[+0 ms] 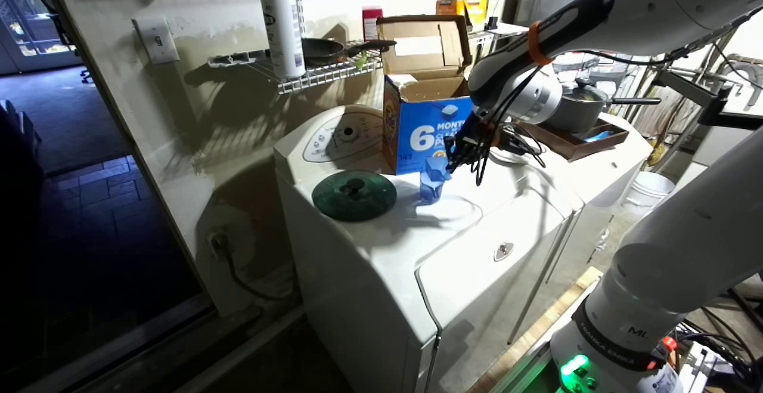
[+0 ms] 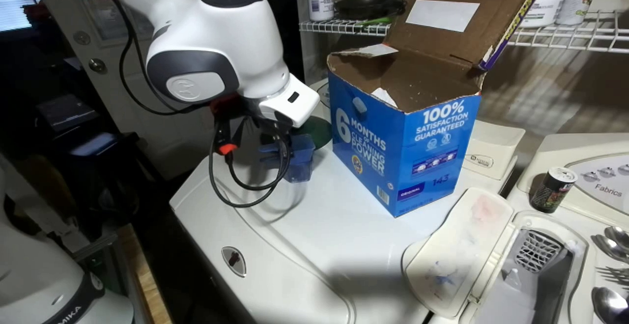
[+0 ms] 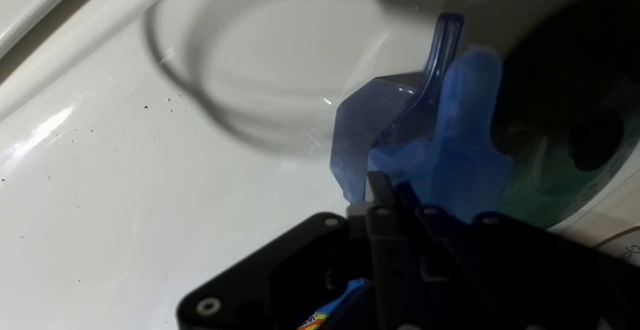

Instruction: Unstack the scoops, then turn the right scoop to the right and stack the scoops together

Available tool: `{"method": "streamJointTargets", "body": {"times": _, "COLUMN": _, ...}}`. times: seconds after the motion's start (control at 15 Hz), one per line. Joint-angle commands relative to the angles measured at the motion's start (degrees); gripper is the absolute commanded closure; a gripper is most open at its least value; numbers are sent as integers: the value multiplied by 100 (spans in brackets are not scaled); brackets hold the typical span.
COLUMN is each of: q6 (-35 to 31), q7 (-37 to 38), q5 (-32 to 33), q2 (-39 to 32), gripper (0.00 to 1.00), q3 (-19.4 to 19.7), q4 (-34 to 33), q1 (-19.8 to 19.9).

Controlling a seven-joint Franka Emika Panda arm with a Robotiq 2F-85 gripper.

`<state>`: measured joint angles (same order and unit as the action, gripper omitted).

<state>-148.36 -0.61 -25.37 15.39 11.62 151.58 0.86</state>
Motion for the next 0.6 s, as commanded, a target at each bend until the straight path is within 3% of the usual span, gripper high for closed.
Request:
{"method": "streamJointTargets", "body": {"times": 0.0, "q6": 21, "q7": -165, "q5": -246, "q2": -231, "gripper": 99, "q3": -46, "q4": -240, "q1": -78}}
{"method": "streamJointTargets", "body": {"times": 0.53, "q6": -20, "q7": -89, "q5": -264, "q2": -432, "gripper": 99, "q3": -194, "q4": -268, "q1": -80}}
